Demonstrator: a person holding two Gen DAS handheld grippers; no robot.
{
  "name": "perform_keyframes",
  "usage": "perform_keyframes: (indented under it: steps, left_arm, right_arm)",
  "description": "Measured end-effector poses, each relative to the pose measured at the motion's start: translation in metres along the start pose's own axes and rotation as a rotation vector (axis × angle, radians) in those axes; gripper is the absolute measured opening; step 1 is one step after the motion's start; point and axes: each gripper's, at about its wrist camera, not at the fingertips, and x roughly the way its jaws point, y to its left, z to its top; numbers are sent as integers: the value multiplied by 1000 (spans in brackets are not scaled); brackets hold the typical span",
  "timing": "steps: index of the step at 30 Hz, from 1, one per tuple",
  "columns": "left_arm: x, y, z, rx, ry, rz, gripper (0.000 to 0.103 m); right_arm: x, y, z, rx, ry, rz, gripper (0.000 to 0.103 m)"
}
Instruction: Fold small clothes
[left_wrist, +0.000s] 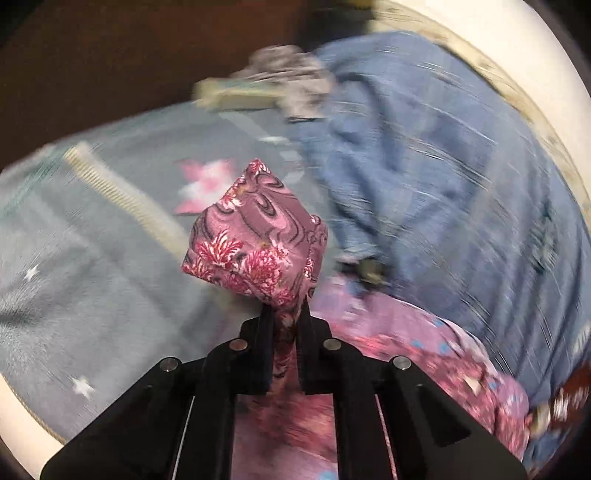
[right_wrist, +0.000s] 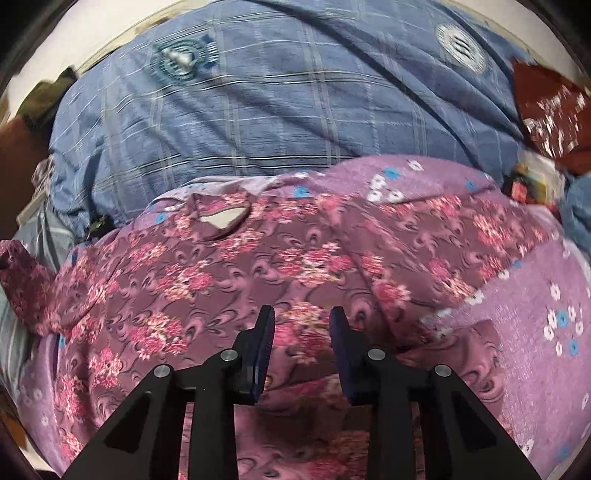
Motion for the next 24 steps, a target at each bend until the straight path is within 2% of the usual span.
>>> perform_keyframes:
  steps: [5, 8, 13, 16, 17, 19, 20, 21, 23, 24]
  left_arm:
    - [-35, -108, -12, 190, -15, -125, 7]
    - [-48, -185, -31, 302, 8, -207, 7]
    - [-59, -292, -70, 410, 63, -340, 7]
    - [-60, -340, -94, 458, 88, -403, 8]
    - [-58, -355, -102, 470, 119, -429, 11]
    - [-53, -373, -113, 468, 183, -446, 26]
    - [-55, -376, -116, 456, 203, -479, 39]
    - [-57, -377, -116, 440, 204, -527, 52]
    - [-68, -366, -114, 417, 171, -580, 65]
    - [-74, -357, -112, 408, 141, -581, 67]
  right_arm:
    - [-7, -24, 2, 59, -11, -12, 34]
    - [-12, -39, 2, 85, -19, -15, 34]
    - [-15, -64, 4, 140, -22, -13, 34]
    - [-16, -78, 5, 170, -27, -16, 34]
    - [-15, -82, 6, 179, -27, -17, 35]
    - [-13, -91, 6, 199, -20, -21, 35]
    - [-12, -97, 6, 212, -13, -21, 35]
    - [-11, -104, 6, 232, -9, -14, 38]
    - [-13, -115, 6, 262, -13, -14, 46]
    - [-15, -120, 6, 276, -21, -20, 50]
